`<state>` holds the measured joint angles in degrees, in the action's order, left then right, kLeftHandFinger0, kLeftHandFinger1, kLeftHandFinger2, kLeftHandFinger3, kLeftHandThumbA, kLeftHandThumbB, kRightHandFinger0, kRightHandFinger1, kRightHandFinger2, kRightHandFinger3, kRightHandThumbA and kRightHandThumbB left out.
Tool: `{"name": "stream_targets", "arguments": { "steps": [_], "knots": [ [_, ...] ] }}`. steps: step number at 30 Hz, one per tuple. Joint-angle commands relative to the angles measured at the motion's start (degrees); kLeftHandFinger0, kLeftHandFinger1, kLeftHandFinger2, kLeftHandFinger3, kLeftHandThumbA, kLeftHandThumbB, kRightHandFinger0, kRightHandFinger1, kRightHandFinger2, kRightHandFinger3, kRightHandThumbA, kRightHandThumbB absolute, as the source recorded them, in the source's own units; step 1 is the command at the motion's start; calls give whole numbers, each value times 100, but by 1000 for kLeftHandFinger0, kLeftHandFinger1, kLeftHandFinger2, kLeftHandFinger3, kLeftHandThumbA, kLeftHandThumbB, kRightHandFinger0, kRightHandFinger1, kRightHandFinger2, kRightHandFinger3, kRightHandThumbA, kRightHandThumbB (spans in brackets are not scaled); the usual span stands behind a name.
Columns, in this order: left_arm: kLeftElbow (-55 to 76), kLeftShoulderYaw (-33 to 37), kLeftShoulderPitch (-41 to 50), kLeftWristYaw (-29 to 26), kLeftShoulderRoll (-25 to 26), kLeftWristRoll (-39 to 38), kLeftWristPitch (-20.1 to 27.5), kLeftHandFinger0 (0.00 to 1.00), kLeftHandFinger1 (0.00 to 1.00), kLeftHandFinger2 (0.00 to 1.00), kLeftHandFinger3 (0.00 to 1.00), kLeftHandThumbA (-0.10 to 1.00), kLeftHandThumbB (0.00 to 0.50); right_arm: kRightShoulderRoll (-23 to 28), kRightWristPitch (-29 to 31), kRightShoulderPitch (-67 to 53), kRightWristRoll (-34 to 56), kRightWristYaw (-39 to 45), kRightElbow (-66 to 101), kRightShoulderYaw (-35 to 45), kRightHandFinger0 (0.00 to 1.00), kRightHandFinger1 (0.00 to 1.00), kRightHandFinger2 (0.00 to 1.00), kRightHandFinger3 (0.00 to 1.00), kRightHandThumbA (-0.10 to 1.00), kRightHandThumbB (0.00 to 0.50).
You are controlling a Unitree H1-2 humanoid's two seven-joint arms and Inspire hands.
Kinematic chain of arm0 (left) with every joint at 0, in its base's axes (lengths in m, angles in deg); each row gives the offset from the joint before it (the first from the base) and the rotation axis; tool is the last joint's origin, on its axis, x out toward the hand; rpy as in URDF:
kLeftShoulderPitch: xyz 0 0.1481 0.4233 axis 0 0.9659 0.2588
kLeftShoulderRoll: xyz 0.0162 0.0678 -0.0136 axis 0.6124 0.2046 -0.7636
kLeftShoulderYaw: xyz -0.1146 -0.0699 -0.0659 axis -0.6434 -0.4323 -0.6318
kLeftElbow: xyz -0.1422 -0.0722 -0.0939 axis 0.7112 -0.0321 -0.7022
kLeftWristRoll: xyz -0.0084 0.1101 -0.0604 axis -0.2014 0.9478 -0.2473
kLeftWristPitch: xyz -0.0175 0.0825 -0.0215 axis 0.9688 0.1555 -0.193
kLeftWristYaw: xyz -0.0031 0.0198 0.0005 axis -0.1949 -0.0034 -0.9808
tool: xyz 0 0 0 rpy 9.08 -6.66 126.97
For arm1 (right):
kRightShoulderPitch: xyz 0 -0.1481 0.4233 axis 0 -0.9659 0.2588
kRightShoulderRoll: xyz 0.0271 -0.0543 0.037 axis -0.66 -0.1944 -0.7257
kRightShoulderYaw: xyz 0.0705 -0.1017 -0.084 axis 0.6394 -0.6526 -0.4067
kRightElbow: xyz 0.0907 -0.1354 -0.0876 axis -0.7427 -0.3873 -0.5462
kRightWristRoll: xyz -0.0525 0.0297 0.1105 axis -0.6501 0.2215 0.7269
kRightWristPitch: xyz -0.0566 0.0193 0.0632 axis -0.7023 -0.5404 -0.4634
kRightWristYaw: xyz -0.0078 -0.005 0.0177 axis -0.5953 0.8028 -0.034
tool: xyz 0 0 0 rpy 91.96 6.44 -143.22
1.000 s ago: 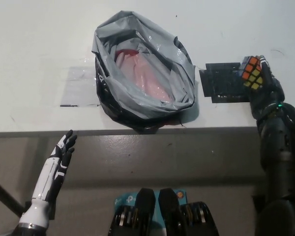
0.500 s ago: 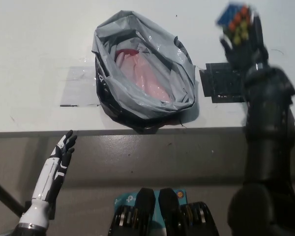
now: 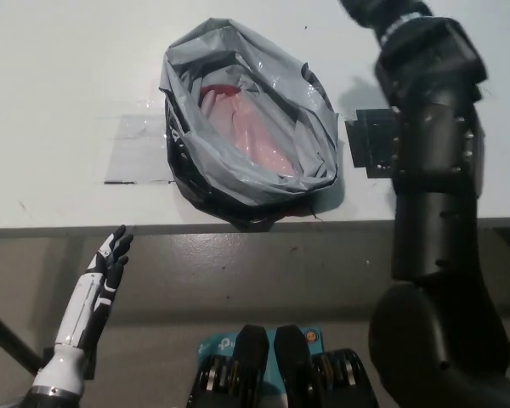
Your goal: Use the right hand to pick up a rubix's cube and place it into a plastic bag and lift the bag
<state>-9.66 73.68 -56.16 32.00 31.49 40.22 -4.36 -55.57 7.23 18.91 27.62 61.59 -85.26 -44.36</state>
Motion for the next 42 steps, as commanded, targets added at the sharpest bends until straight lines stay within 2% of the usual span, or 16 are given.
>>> {"name": "stream_targets", "arguments": {
  "steps": [1, 7, 8, 9, 11, 14, 18, 24, 28, 31, 33, 35, 36, 37, 40, 42],
  "knots": [
    [119, -20, -50, 68, 83, -103, 48, 1000, 1000, 1000, 1000, 1000, 128, 62, 666, 469, -708, 235, -665, -824, 0, 394, 905, 1000, -100, 67],
    [134, -18, -92, 82, 98, -67, 18, 1000, 1000, 1000, 1000, 1000, 136, 223, 1432, 590, -1218, 316, -1708, -1425, 0, 441, 930, 1000, -100, 98],
    [145, -17, -102, 95, 100, -84, -1, 1000, 1000, 1000, 1000, 1000, 136, 271, 1636, 591, -1386, 377, -1947, -1587, 0, 429, 888, 891, -100, 104],
    [147, -18, -103, 99, 100, -89, -3, 1000, 1000, 1000, 1000, 1000, 136, 284, 1692, 594, -1423, 390, -2013, -1631, 0, 429, 888, 891, -100, 104],
    [160, -16, -126, 119, 103, -110, -24, 1000, 1000, 1000, 1000, 1000, 148, 372, 1970, 583, -1807, 267, -2300, -1945, 0, 433, 943, 781, -100, 119],
    [170, -10, -137, 134, 107, -112, -51, 1000, 1000, 1000, 1000, 1000, 162, 453, 2232, 495, -2214, 163, -2486, -2332, 0, 486, 1000, 847, -100, 120],
    [179, -5, -96, 155, 108, -125, -28, 1000, 1000, 1000, 1000, 1000, 156, 551, 2492, 326, -2950, -72, -2688, -3060, 3, 501, 860, 807, -100, 127],
    [150, -13, -107, 150, 93, -115, 12, 999, 1000, 1000, 1000, 1000, 150, 606, 2665, 290, -3403, -434, -2896, -3562, 0, 477, 828, 830, -100, 144],
    [161, -9, -140, 172, 95, -136, -38, 1000, 1000, 1000, 1000, 1000, 153, 651, 2615, 338, -3657, -519, -2961, -3824, 7, 488, 857, 888, -100, 150],
    [144, 0, -162, 176, 106, -117, -33, 1000, 1000, 1000, 1000, 1000, 159, 712, 2676, 349, -3719, -152, -3023, -4008, 59, 568, 925, 912, -100, 158],
    [165, -5, -153, 182, 89, -154, -68, 1000, 1000, 1000, 1000, 1000, 168, 773, 2837, 351, -3807, 120, -3106, -4165, 235, 718, 1000, 985, -100, 225],
    [178, -7, -150, 188, 87, -163, -86, 1000, 1000, 1000, 1000, 1000, 168, 828, 2899, 367, -3887, 431, -3214, -4326, 527, 897, 1000, 1000, 82, 333],
    [186, -8, -148, 189, 88, -158, -94, 1000, 1000, 1000, 1000, 1000, 167, 852, 2879, 377, -3945, 546, -3246, -4413, 555, 842, 1000, 1000, 125, 340],
    [184, -9, -156, 182, 92, -140, -76, 1000, 1000, 1000, 1000, 1000, 139, 917, 2869, 377, -4031, 845, -3227, -4580, 1000, 1000, 1000, 1000, 302, 374],
    [159, -9, -173, 186, 107, -123, -19, 1000, 1000, 1000, 1000, 1000, 142, 1002, 2892, 396, -4070, 1354, -3249, -4788, 1000, 1000, 1000, 1000, 429, 449],
    [136, -11, -213, 170, 117, -83, -12, 999, 1000, 1000, 1000, 1000, 148, 1045, 3021, 433, -4195, 1392, -3328, -4908, 1000, 1000, 1000, 1000, 614, 495]
  ]
}}
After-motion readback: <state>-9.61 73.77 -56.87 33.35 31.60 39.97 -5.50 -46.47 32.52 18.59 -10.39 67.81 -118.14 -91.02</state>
